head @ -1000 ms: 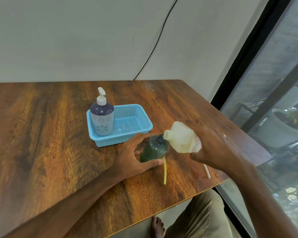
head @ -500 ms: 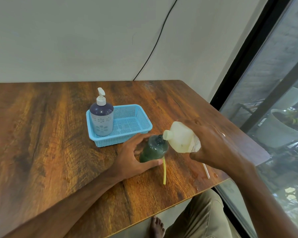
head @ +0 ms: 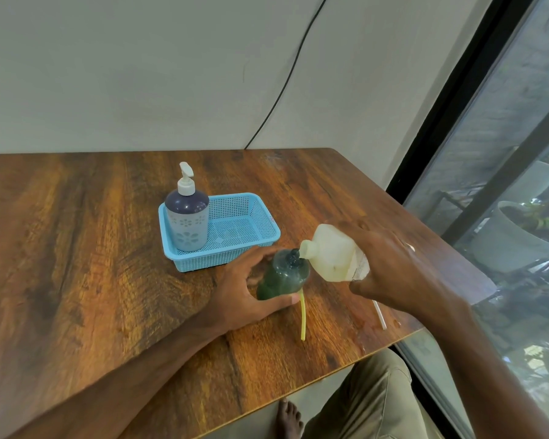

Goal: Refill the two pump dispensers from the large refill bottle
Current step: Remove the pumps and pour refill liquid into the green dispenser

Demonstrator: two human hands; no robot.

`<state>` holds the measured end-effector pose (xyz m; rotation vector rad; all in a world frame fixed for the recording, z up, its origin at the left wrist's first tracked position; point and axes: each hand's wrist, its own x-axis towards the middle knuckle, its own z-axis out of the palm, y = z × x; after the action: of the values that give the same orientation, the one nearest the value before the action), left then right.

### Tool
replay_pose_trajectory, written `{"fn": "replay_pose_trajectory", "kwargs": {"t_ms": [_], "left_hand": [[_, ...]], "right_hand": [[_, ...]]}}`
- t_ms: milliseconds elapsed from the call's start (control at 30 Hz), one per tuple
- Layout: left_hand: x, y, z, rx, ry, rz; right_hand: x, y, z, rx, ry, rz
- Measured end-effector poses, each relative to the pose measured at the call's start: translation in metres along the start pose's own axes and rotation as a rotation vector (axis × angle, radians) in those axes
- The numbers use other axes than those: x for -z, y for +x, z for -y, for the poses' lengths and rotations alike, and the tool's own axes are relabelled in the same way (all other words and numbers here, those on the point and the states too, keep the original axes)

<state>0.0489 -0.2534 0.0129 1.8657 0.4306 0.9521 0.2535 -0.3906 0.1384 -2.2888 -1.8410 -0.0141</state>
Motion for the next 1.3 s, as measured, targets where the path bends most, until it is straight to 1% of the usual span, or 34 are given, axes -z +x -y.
{"fn": "replay_pose_trajectory", "kwargs": {"t_ms": [967,1300], "left_hand": [[-0.0006,0.0002,0.0007,0.018,0.031,0.007],[-0.001,0.0012,-0.0025,0.001,0.003,0.005]], "right_hand": [[0.0022,-0.0001,0.0006,0.03,-0.048,-0.015],[0.0033,0.0005,0.0004,0.042,-0.049,-0.021]]}}
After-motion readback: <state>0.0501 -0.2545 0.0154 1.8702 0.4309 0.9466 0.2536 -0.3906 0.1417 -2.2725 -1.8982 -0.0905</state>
